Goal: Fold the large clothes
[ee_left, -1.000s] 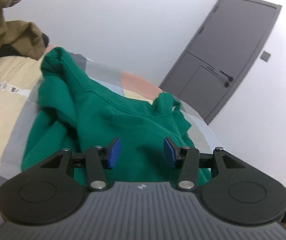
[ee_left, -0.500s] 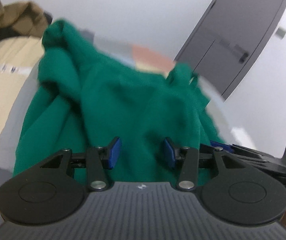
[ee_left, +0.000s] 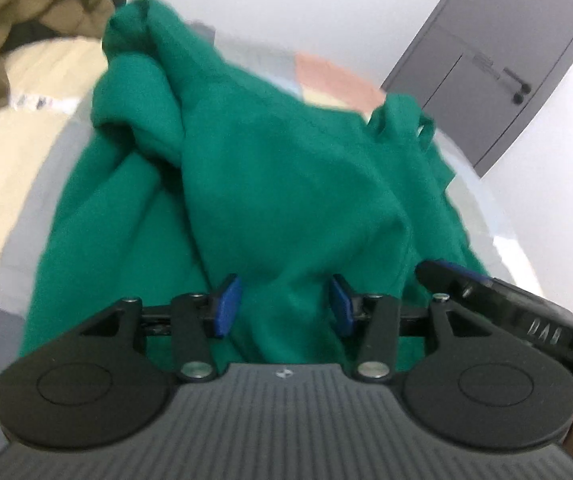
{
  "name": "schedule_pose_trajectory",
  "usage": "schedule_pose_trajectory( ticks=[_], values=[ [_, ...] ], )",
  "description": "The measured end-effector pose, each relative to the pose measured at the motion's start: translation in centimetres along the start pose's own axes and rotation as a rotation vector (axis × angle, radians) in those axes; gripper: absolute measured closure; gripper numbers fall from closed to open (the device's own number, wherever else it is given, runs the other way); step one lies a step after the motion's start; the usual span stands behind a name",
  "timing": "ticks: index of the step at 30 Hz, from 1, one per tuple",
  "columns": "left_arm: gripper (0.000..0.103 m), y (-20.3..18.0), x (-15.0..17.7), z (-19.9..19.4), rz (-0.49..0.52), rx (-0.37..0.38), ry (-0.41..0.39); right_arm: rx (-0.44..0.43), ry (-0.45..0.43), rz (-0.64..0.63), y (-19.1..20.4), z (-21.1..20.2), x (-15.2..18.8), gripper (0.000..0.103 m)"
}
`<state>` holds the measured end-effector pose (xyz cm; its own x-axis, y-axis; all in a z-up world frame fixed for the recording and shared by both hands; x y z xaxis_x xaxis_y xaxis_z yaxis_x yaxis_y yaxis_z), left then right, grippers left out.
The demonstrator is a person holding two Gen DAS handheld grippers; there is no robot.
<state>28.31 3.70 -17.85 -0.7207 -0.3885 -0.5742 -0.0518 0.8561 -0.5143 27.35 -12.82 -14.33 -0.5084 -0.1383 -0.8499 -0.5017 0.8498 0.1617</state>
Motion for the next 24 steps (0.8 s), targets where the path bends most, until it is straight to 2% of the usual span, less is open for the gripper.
schedule_pose_trajectory(
  ticks=[3, 6, 10, 13, 14, 16, 17, 18, 19, 20, 24],
  values=[
    [0.039, -0.5, -0.9, -1.6, 0.033, 0.006, -0.069, 0.046, -0.062, 0.017, -1.3, -0.5, -2.0, 0.020],
    [0.038, -0.4, -1.5, -2.0, 0.029, 0.010, -0.099, 0.133, -0.066, 0.045, -3.7, 0.6, -3.9, 0.021],
    [0.038, 0.3, -1.7, -1.9, 0.003, 0.005, -0.096, 0.161, -0.034, 0.113, -6.3, 4.3, -5.2, 0.021],
    [0.038, 0.7, -1.9, -2.2, -0.020, 0.011, -0.102, 0.162, 0.029, 0.111, -7.0, 7.7, -5.3, 0.020],
    [0.038, 0.8, -2.1, -2.4, -0.031, 0.016, -0.107, 0.160, 0.060, 0.096, -6.9, 8.8, -5.2, 0.022],
    [0.038, 1.0, -2.3, -2.6, -0.046, 0.029, -0.115, 0.166, 0.113, 0.070, -6.7, 10.5, -5.4, 0.041],
    [0.038, 1.0, -2.4, -2.8, -0.051, 0.034, -0.119, 0.172, 0.130, 0.049, -6.5, 11.0, -5.7, 0.066],
    [0.038, 1.0, -2.4, -2.9, -0.054, 0.038, -0.122, 0.189, 0.137, 0.014, -6.3, 11.3, -6.1, 0.080],
    [0.038, 0.9, -2.3, -3.1, -0.057, 0.040, -0.125, 0.208, 0.137, -0.025, -6.2, 11.4, -6.7, 0.089],
    [0.038, 1.0, -2.4, -3.2, -0.060, 0.044, -0.128, 0.214, 0.123, -0.047, -6.2, 11.2, -7.4, 0.091],
    [0.038, 1.3, -2.9, -3.3, -0.077, 0.052, -0.141, 0.270, -0.044, -0.017, -8.2, 9.1, -12.4, 0.094]
  ],
)
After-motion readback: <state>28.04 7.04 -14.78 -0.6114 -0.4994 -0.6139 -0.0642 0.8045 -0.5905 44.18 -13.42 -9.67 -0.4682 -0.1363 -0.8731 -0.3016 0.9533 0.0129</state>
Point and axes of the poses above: each gripper's, at about its wrist camera, not at the fingertips, and z roughly the way its jaws point, y to its left, x to its underside, the point moved 10 cm from there along z, roughly the way its jaws point, and after that the axes turned 11 degrees about -z, right-handed, at the moved point
